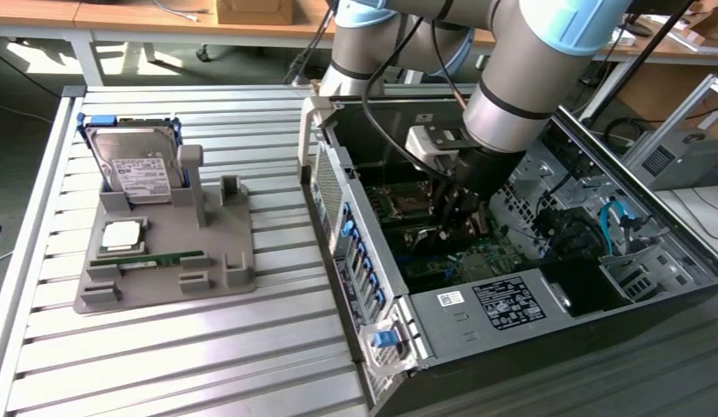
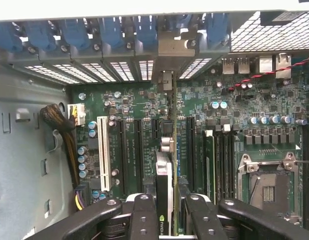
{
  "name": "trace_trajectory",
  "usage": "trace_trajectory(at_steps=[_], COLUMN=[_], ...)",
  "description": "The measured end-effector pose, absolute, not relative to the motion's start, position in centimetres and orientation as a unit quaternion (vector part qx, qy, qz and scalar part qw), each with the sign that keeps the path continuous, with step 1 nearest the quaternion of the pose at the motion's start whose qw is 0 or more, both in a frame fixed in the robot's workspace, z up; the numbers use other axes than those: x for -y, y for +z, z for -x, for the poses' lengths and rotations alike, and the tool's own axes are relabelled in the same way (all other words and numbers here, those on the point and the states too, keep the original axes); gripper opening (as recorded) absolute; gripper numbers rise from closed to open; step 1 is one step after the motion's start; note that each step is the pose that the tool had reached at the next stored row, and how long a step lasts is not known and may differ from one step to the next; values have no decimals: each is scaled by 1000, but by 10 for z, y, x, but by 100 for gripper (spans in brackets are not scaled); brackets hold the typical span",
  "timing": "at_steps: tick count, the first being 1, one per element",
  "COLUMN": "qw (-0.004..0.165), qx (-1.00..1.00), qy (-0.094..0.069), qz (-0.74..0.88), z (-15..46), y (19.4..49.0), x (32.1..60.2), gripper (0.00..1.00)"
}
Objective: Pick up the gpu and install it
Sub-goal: 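Insert the gpu into the slot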
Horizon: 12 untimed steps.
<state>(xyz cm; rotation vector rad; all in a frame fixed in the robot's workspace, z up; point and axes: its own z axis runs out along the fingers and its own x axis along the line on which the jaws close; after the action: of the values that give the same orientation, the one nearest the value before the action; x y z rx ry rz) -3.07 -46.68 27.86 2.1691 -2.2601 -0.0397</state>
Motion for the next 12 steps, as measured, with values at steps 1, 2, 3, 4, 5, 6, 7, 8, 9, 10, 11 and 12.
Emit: trace_trajectory(at_steps=[1,2,3,4,5,6,7,8,9,10,11,12], qw=[4,4,4,4,4,4,4,4,4,4,4,4], qx=[721,721,721,721,721,721,721,721,721,721,721,721], qy=[-13,-13,-13,-13,-13,-13,-13,-13,-13,-13,-13,-13], qz=[-692,-692,-692,-692,-692,-692,-692,-692,-692,-692,-692,-692], z=[31,31,31,31,31,31,31,31,31,31,32,33], y=[279,279,279,278,278,278,278,278,278,278,277,277], x=[465,465,465,465,464,462,461,461,461,461,461,461], gripper=[27,27,27,27,27,27,27,27,27,27,27,27])
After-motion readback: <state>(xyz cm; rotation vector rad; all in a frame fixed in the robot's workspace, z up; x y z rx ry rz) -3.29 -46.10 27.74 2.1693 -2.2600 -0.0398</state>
